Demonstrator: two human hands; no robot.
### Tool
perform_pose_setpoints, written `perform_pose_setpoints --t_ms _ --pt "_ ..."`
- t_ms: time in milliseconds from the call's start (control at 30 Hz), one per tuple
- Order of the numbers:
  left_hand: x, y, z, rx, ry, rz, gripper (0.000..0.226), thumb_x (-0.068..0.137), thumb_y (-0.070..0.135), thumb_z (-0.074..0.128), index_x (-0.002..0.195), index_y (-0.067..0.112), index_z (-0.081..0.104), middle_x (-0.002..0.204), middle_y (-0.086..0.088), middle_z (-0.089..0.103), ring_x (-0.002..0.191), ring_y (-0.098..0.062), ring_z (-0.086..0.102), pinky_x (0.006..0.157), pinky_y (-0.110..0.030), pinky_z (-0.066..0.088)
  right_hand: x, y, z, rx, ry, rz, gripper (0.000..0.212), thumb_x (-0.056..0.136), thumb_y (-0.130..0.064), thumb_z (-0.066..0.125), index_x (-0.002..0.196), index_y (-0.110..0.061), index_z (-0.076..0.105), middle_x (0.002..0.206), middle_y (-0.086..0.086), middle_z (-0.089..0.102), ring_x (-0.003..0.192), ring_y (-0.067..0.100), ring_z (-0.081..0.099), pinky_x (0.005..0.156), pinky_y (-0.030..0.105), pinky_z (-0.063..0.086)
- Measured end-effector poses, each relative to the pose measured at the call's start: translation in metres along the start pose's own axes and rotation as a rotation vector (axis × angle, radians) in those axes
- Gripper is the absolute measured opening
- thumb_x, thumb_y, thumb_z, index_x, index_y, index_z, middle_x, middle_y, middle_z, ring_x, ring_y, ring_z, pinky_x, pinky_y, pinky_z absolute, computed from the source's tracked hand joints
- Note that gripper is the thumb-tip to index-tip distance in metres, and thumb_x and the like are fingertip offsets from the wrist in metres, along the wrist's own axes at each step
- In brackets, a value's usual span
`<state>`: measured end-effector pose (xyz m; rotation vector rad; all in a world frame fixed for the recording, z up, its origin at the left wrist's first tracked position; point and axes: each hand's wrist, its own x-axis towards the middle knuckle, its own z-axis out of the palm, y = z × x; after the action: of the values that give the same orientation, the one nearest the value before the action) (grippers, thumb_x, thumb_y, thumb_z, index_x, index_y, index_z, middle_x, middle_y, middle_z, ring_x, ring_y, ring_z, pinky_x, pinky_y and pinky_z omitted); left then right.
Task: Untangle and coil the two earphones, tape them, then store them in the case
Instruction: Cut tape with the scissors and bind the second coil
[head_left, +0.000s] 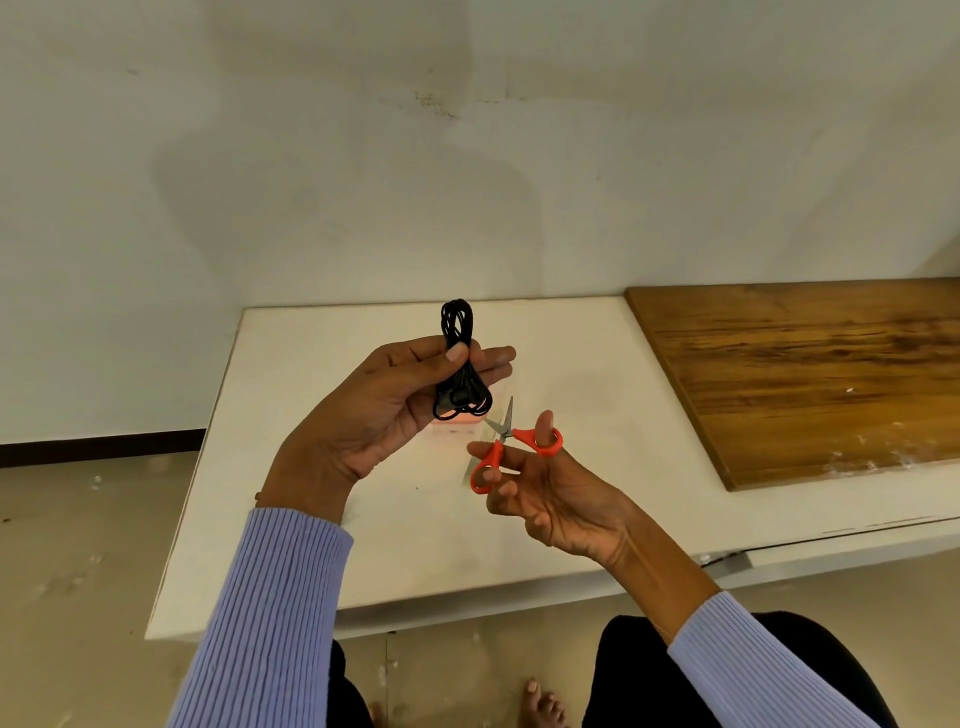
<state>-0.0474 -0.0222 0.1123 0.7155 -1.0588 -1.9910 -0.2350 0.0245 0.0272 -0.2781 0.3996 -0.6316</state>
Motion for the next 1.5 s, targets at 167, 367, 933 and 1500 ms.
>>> perform_pose_setpoints --t_ms 167,367,933,1500 --pt "0.001 -0.001 -0.001 0.003 0.007 -0.001 0.025 0.084 0.013 0.049 0.079 0.008 0.072 0.12 -0.025 0.061 0.114 -0.032 0.06 0.092 -0.028 0.051 0.003 0.001 0.0 -0.03 0.036 -0.018 0.065 0.062 -0.049 0.078 0.109 -0.006 0.065 0.082 0.007 0.059 0.066 0.012 0.061 0.048 0.024 0.057" --pt "0.002 -0.002 -0.003 0.006 0.006 -0.006 0.026 0.085 0.013 0.048 0.079 0.008 0.072 0.12 -0.024 0.062 0.115 -0.032 0.06 0.098 -0.032 0.048 0.002 -0.002 0.002 -0.12 0.18 -0.077 0.068 0.051 -0.048 0.084 0.101 -0.008 0.063 0.07 0.002 0.056 0.051 0.008 0.057 0.04 0.016 0.051" --pt "0.013 -0.004 -0.007 -0.086 0.181 0.139 0.023 0.082 0.015 0.052 0.078 0.011 0.075 0.114 -0.018 0.066 0.111 -0.03 0.062 0.097 -0.033 0.048 -0.002 0.001 0.0 -0.582 0.844 -0.203 0.045 0.079 -0.049 0.062 0.105 -0.011 0.063 0.095 0.005 0.074 0.078 0.02 0.072 0.051 0.021 0.052" --pt "0.013 -0.007 -0.013 -0.072 0.189 0.131 0.022 0.082 0.015 0.053 0.079 0.01 0.074 0.116 -0.021 0.065 0.112 -0.031 0.061 0.101 -0.038 0.044 0.028 0.01 -0.029 -1.165 1.23 -0.658 0.052 0.058 -0.048 0.082 0.089 -0.017 0.055 0.084 -0.009 0.067 0.068 0.01 0.063 0.068 0.031 0.054"
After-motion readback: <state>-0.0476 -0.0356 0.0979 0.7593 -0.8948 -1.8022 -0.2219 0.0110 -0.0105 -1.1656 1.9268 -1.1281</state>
